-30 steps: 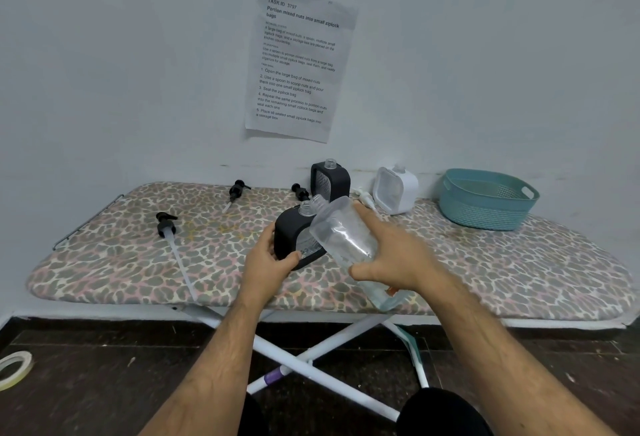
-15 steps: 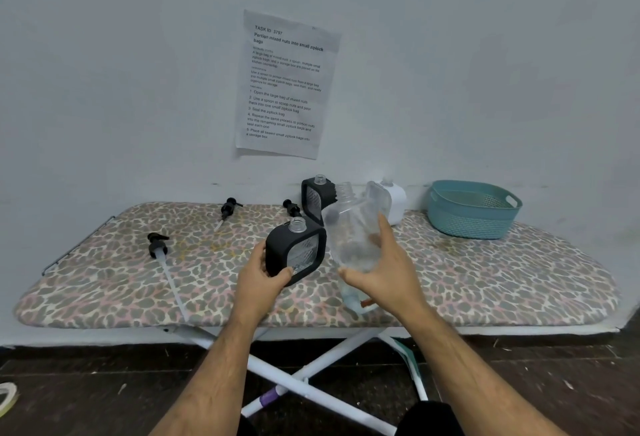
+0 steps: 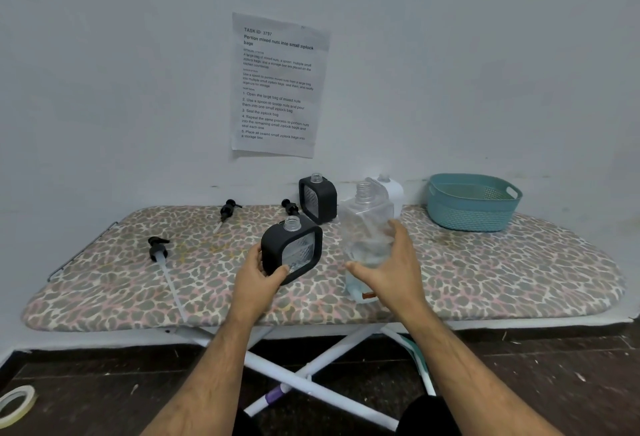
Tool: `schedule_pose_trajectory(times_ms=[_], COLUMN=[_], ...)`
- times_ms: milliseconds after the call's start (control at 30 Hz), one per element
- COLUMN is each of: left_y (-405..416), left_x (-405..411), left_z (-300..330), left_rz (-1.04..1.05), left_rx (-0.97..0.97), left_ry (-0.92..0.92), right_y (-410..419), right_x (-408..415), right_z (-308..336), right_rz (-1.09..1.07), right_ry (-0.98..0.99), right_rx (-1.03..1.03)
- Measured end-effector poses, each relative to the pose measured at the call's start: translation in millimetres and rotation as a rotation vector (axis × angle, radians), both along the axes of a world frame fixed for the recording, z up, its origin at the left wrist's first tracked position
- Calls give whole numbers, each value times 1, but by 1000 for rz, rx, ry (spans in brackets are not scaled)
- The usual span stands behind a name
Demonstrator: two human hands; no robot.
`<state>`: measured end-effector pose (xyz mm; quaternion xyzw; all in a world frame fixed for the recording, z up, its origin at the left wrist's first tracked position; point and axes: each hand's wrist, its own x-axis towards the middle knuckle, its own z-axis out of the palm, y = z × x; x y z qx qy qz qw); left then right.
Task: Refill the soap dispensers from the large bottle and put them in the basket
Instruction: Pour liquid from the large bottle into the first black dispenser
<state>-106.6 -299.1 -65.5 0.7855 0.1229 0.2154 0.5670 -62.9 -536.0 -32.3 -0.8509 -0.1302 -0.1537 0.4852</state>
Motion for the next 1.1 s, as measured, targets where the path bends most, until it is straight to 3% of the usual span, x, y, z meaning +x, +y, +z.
schedule_pose_trajectory(times_ms=[500, 1100], left_y=[1, -7], left_x=[6, 4], left_z=[-7, 0], left_rz=[33, 43], left_rx=[72, 69], left_ry=[25, -3], right_y=[-38, -78], right_x=[47, 89], right_z=[-2, -5], right_rz=[-197, -370], right_ry=[-5, -33], right_rx=[100, 84])
